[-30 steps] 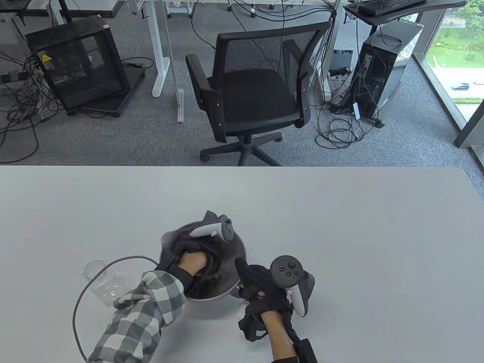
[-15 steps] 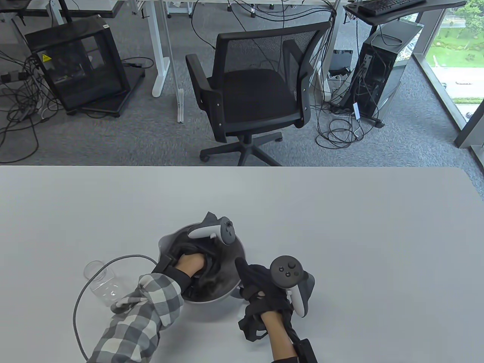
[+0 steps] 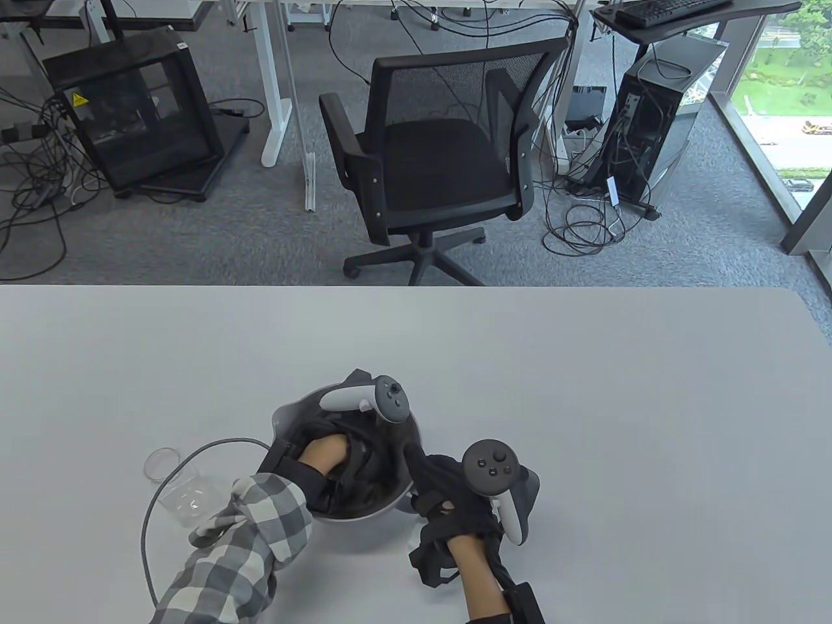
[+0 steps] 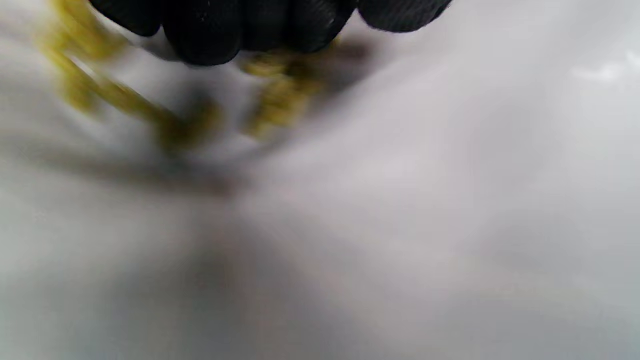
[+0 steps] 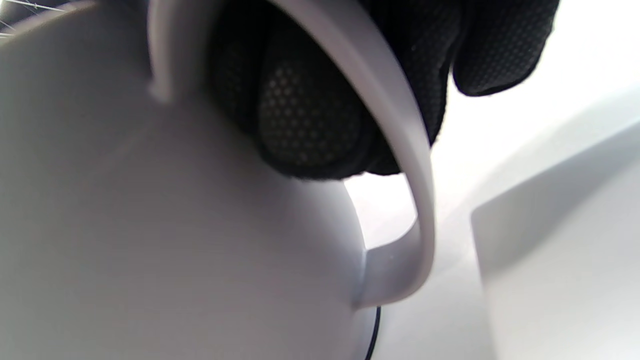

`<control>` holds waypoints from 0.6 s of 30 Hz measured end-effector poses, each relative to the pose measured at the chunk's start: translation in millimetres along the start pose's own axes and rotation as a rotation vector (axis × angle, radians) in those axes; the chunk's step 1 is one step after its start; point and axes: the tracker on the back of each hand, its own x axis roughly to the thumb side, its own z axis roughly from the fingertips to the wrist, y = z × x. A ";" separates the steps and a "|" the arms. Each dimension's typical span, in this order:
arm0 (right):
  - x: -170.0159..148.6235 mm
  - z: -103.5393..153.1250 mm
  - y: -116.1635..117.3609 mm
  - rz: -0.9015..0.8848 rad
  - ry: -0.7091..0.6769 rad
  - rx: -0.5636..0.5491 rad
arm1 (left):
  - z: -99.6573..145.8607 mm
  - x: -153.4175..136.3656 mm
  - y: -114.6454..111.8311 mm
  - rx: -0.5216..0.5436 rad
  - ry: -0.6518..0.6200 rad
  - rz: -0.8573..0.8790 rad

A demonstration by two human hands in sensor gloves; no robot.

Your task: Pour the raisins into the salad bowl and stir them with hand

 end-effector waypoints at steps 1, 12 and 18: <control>0.0 0.0 0.0 0.000 -0.002 0.000 | 0.5 -4.1 -0.4 -0.007 0.017 0.057; 0.8 0.6 -0.2 0.018 -0.010 -0.011 | -2.7 -4.8 8.6 0.133 0.019 -0.183; 2.7 1.3 -0.5 0.060 -0.019 -0.036 | -9.0 -17.4 -3.4 -0.026 0.058 0.091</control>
